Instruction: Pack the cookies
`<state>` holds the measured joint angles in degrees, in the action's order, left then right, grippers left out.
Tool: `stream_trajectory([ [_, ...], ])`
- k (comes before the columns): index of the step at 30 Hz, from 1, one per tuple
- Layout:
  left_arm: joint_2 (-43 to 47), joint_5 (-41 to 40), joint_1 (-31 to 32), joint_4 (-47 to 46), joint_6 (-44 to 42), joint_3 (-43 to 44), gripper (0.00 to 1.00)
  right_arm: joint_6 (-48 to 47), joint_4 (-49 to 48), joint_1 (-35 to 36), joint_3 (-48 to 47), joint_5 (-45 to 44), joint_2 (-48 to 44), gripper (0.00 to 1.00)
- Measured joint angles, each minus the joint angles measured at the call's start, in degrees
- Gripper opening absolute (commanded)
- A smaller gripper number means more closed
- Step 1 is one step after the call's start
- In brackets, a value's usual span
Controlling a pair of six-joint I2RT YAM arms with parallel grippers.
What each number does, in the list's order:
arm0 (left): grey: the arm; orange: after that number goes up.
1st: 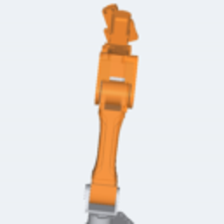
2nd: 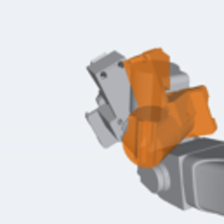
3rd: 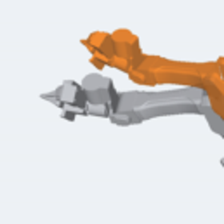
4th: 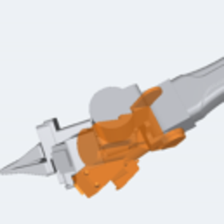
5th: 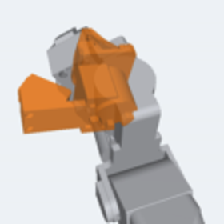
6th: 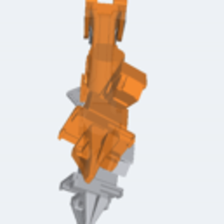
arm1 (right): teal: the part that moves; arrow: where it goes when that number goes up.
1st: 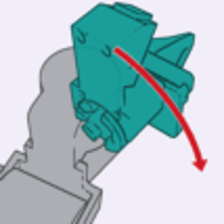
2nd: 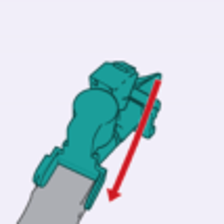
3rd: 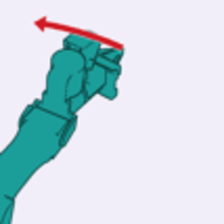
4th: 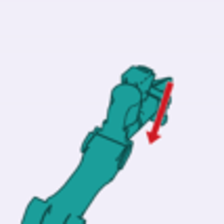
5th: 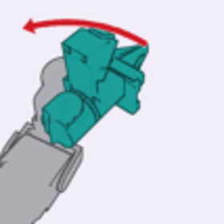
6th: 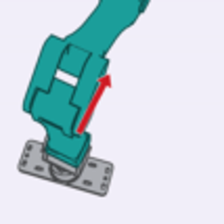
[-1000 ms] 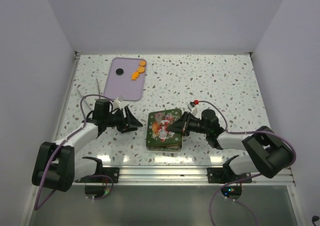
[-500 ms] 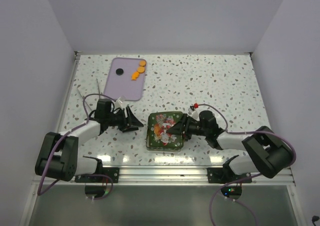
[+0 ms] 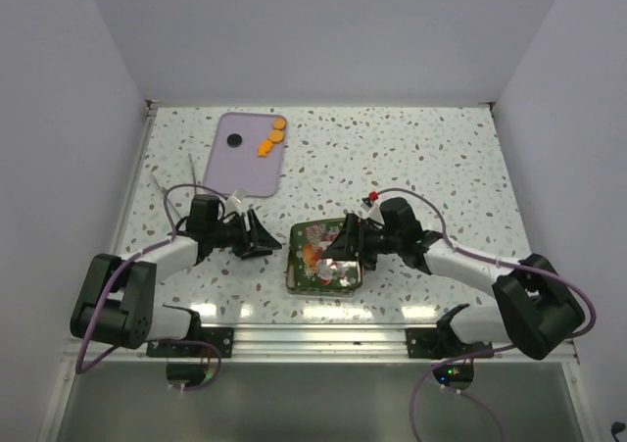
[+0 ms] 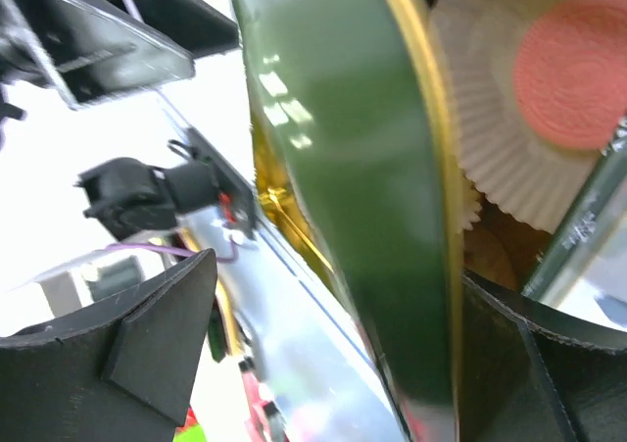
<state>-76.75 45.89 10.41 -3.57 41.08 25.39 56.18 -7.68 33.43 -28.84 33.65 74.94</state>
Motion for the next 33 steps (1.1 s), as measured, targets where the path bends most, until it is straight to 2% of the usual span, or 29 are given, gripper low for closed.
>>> stream_trajectory([
  [11, -0.2, 0.0, 0.0, -0.8, 0.2, 0.0, 0.54, -13.5, 24.2, 0.0, -10.7, -2.5, 0.0, 0.89],
  [25, -0.8, 0.2, 0.0, -1.7, 0.3, 0.0, 0.52, -23.7, 41.9, 0.0, -19.6, -9.4, 0.0, 0.89],
  [28, -0.9, 0.2, 0.0, -1.7, 0.3, 0.0, 0.52, -24.7, 44.1, 0.0, -20.8, -11.3, 0.0, 0.86],
  [33, -1.0, 0.2, 0.0, -1.8, 0.3, 0.0, 0.52, -26.0, 46.4, 0.0, -22.5, -13.5, 0.7, 0.73],
])
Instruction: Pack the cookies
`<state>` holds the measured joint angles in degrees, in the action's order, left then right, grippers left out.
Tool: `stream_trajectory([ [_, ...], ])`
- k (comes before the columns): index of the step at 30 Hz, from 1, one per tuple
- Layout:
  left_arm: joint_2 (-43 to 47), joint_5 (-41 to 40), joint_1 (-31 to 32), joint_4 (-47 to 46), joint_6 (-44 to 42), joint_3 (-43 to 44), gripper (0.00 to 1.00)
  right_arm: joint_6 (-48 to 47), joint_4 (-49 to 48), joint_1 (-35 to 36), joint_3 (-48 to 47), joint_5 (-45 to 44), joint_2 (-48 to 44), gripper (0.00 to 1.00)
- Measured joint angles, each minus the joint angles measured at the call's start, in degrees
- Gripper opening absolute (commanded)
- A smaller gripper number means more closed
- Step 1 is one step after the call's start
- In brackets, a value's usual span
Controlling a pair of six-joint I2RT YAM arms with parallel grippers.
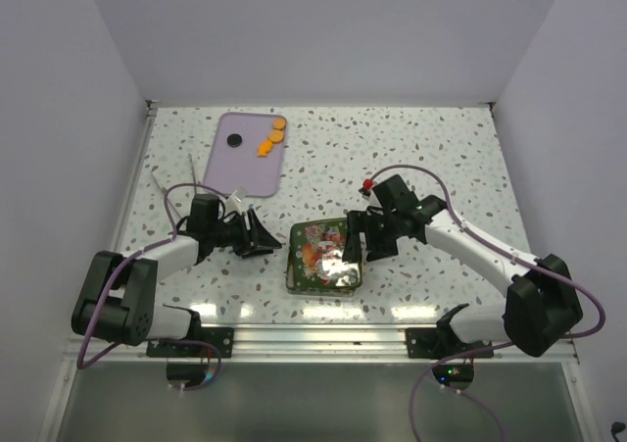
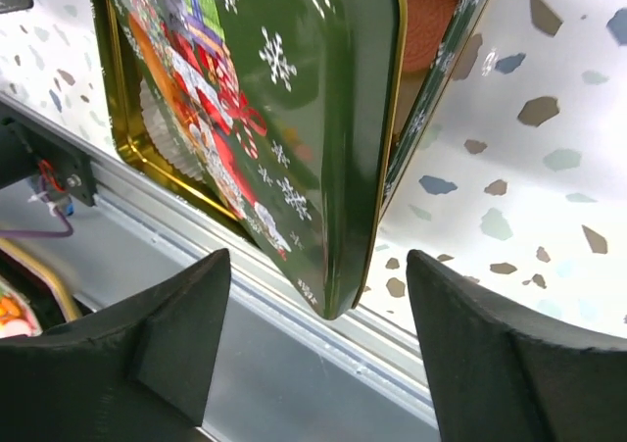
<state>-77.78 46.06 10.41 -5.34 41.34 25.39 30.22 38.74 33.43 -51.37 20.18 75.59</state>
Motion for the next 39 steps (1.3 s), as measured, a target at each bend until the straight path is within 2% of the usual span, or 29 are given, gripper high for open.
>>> stream_trajectory([
  [1, 0.0, 0.0, 0.0, 0.0, 0.0, 0.0, 0.52, -0.3, 0.3, 0.0, -0.6, -0.3, 0.5, 0.68],
  [10, -1.0, 0.0, 0.0, -0.2, 0.0, 0.0, 0.50, -1.4, 1.2, 0.0, -4.3, -1.6, 4.1, 0.45],
  [35, -2.8, 0.9, 0.0, 0.0, -0.6, 0.0, 0.48, -1.1, -1.8, -0.3, -4.2, 0.8, 9.4, 0.22],
  [39, -2.9, 1.0, 0.0, 0.1, -0.7, 0.0, 0.48, -0.7, -1.8, -0.5, -4.3, 0.7, 9.9, 0.08],
])
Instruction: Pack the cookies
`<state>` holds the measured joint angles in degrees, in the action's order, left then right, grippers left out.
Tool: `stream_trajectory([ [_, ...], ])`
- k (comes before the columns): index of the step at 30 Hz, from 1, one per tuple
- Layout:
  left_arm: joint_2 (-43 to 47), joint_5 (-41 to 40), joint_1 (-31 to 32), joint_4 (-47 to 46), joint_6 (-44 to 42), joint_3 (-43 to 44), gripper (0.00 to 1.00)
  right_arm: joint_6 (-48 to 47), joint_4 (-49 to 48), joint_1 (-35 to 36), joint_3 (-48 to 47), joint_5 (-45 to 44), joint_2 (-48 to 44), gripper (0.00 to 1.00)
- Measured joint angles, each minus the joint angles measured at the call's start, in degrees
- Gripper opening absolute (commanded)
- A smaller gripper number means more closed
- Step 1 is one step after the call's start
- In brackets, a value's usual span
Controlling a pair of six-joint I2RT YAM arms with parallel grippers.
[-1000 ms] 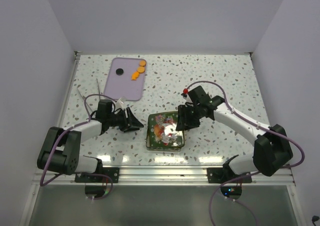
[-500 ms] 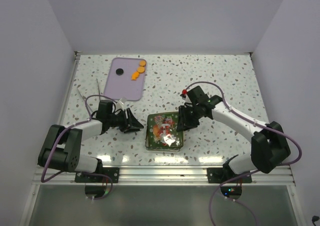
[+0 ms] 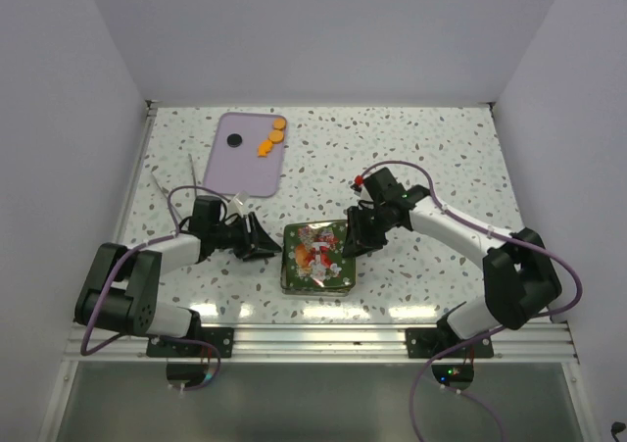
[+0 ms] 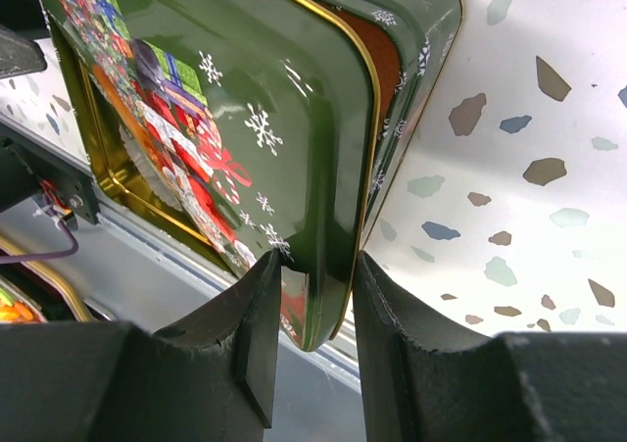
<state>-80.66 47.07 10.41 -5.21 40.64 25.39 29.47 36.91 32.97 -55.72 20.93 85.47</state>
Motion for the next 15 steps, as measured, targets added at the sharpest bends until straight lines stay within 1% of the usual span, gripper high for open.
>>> stream_trajectory([
  [3, -0.2, 0.1, 0.0, 0.2, -0.4, 0.0, 0.48, 0.3, 0.4, -0.1, -0.4, 0.0, 0.3, 0.00],
  [8, -0.6, 0.3, 0.0, 0.2, -0.9, 0.0, 0.47, 0.4, 3.0, 0.0, -2.6, -1.4, 0.3, 0.00],
  [15, -1.1, 0.3, 0.0, 0.2, -1.2, 0.0, 0.47, -0.2, 8.5, 0.1, -9.4, -7.5, 0.0, 0.00],
])
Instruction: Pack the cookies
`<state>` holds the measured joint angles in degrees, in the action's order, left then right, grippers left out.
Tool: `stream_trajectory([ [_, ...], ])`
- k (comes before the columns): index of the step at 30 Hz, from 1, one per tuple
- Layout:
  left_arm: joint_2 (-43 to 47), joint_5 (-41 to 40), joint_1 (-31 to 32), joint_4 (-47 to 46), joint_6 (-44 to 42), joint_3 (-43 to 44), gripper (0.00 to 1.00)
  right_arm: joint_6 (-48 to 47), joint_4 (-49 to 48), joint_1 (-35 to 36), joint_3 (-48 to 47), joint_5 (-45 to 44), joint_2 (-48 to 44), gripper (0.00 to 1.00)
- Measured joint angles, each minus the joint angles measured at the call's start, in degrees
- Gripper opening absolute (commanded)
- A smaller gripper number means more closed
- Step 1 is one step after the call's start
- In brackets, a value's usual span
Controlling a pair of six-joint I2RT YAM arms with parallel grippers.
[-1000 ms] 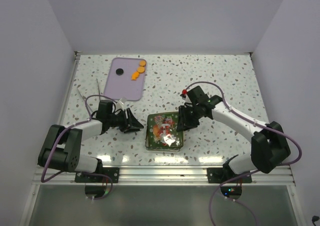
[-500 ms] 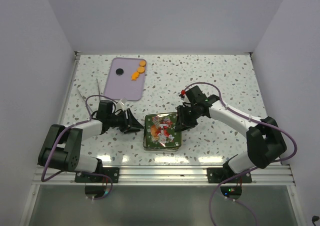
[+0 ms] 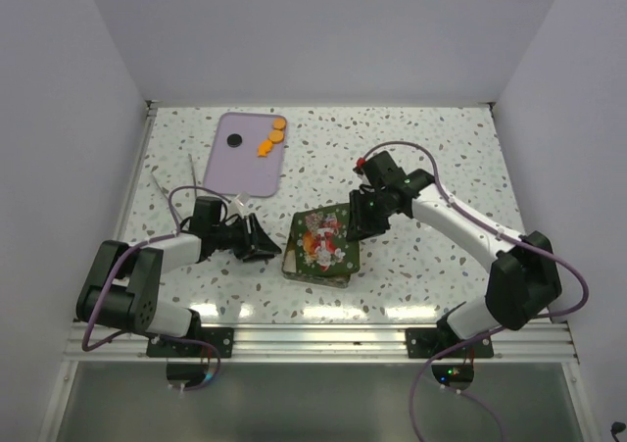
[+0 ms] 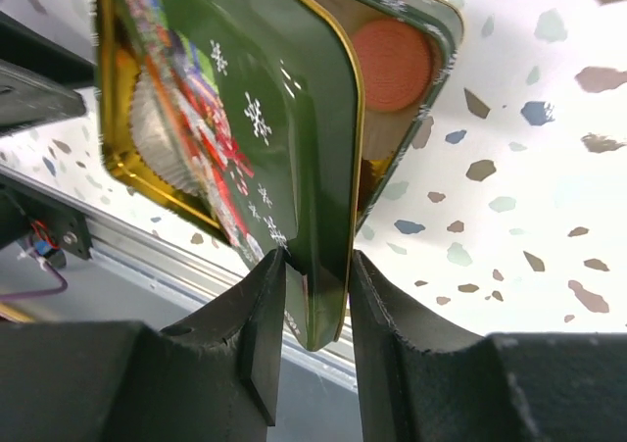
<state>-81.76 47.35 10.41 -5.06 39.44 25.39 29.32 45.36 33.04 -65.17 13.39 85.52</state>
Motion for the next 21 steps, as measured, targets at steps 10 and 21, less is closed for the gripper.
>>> stream_trajectory([
  [10, -0.1, 0.0, 0.0, 0.0, -0.1, 0.0, 0.46, 0.5, 2.1, 0.0, -4.3, -3.4, -3.1, 0.00],
  [21, -0.1, 0.0, 0.0, 0.0, 0.0, 0.0, 0.46, 2.7, 1.9, -0.1, -6.6, -3.3, -6.4, 0.00],
])
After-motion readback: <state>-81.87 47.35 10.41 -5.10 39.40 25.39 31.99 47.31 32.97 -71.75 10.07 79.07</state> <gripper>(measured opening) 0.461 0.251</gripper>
